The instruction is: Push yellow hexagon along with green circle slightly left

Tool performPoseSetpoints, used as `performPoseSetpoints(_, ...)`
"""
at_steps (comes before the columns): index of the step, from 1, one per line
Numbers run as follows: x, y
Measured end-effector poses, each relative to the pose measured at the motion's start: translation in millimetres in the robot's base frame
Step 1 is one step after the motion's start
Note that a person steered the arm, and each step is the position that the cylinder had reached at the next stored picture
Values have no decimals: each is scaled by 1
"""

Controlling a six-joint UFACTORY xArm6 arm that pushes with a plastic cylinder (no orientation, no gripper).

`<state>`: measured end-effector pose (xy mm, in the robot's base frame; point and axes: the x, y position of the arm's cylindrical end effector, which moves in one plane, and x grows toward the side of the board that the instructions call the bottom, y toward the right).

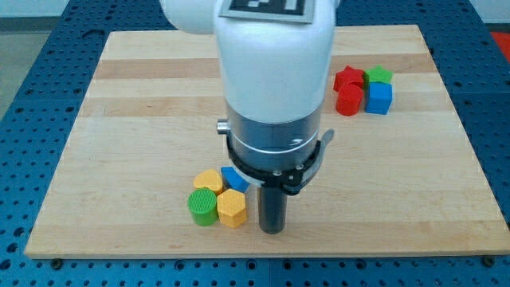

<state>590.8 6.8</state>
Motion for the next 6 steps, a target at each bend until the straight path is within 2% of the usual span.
performPoseSetpoints(2,-17,-6)
performPoseSetpoints(4,-20,-89)
performPoseSetpoints(6,-21,-130)
